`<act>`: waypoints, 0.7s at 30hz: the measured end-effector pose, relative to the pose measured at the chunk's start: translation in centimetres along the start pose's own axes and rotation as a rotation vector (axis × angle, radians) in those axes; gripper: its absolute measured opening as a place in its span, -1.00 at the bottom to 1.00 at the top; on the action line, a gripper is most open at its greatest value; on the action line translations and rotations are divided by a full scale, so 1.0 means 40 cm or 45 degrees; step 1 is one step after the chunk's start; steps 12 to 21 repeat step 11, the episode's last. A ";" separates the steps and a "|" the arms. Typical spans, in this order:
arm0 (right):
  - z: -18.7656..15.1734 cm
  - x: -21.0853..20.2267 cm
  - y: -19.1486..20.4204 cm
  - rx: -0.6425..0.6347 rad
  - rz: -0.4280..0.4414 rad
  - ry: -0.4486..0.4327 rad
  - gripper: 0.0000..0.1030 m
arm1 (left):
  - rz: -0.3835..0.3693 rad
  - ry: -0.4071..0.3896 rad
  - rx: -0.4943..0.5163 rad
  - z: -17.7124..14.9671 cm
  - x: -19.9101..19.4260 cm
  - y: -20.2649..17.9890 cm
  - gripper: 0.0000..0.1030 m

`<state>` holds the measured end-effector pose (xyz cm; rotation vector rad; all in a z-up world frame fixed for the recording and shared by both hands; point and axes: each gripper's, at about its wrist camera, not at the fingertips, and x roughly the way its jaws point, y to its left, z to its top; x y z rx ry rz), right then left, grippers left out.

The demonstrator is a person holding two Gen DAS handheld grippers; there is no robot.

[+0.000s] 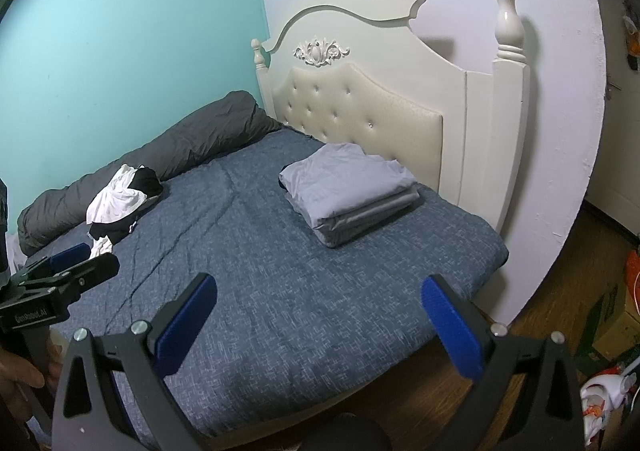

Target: Fold clothes

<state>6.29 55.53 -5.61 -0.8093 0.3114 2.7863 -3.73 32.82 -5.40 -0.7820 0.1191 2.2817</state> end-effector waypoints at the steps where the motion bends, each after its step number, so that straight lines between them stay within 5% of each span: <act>1: 0.000 0.000 0.000 0.000 -0.001 -0.001 0.99 | 0.001 0.000 -0.001 0.000 0.000 0.000 0.99; 21: -0.001 -0.002 -0.003 0.006 -0.003 -0.001 0.99 | 0.004 0.005 -0.007 0.002 0.000 0.005 0.99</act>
